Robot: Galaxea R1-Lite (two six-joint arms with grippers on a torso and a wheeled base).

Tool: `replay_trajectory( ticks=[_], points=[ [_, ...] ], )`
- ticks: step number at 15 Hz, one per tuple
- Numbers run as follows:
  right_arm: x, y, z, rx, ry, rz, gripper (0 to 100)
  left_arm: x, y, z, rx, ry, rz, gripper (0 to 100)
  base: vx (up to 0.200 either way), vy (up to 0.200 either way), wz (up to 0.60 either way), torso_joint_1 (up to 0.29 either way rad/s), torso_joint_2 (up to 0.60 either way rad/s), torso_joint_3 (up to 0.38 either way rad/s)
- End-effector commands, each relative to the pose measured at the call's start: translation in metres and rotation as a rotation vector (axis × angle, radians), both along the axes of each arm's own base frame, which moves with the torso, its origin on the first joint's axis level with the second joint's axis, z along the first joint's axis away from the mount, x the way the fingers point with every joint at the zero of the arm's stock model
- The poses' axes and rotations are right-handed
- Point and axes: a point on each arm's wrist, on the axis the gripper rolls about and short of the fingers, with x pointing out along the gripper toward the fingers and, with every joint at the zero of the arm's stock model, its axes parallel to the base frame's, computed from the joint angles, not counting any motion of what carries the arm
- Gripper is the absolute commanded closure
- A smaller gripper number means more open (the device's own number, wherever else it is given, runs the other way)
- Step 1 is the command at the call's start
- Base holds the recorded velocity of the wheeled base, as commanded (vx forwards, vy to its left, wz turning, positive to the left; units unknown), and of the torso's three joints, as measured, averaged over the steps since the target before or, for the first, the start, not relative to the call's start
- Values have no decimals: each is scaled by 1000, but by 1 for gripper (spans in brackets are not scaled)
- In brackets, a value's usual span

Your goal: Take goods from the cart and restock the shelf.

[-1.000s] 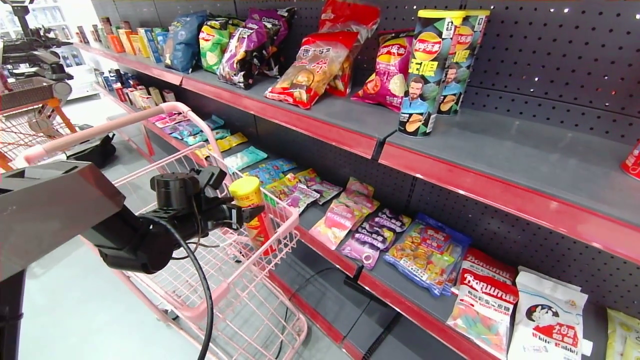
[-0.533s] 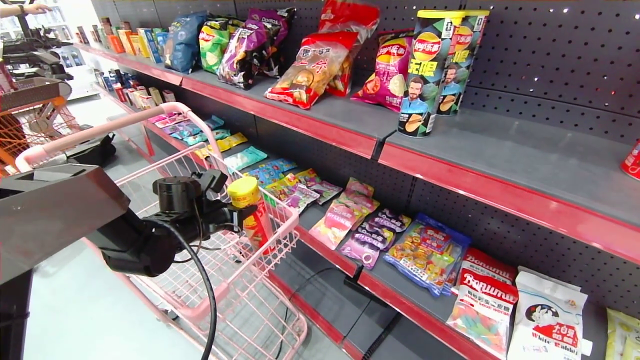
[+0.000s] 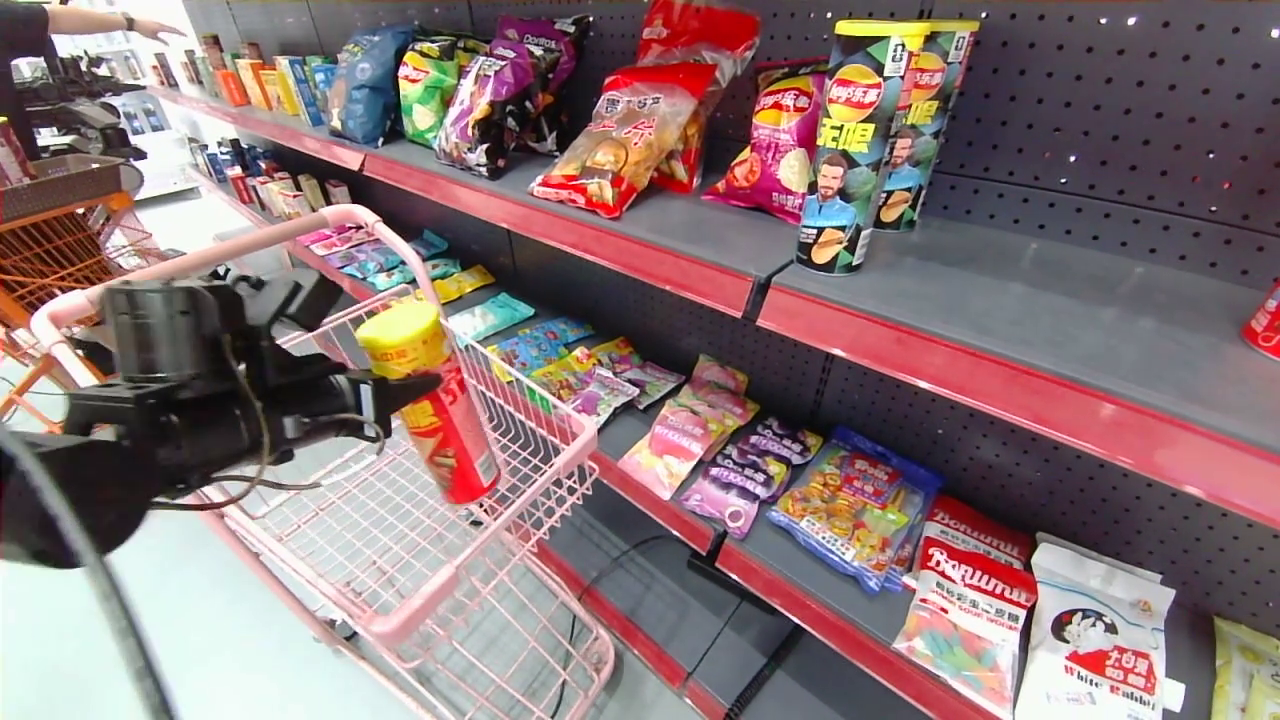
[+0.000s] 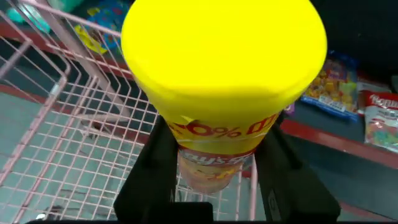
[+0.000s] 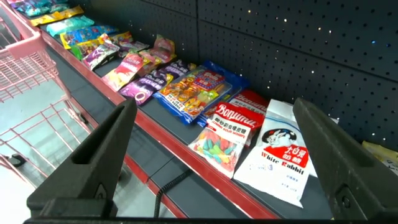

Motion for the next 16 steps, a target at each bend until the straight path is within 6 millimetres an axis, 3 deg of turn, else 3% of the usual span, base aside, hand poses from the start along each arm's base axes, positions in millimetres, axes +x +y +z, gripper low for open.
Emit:
replay_trajectory(
  ticks=[1,3,4,6,9,12,16],
  points=[
    [0,0,0,0,0,1,0,-100,12,63,-16,-199,16,100,0,0,0,0,0,0],
    [0,0,0,0,0,-1,0,-156,16,70,-16,-224,19,100,0,0,0,0,0,0],
    [0,0,0,0,0,-1,0,-167,17,71,-16,-224,19,100,0,0,0,0,0,0],
    [0,0,0,0,1,-1,0,-221,20,70,-11,-228,19,100,0,0,0,0,0,0],
    [0,0,0,0,1,-1,0,-265,23,52,2,-235,24,100,0,0,0,80,-273,-177],
    [0,0,0,1,0,-3,0,-284,25,38,14,-244,21,100,0,0,0,172,-492,-315],
    [0,0,0,1,2,-3,0,-285,25,37,17,-247,35,100,0,0,0,210,-558,-349]
  ],
)
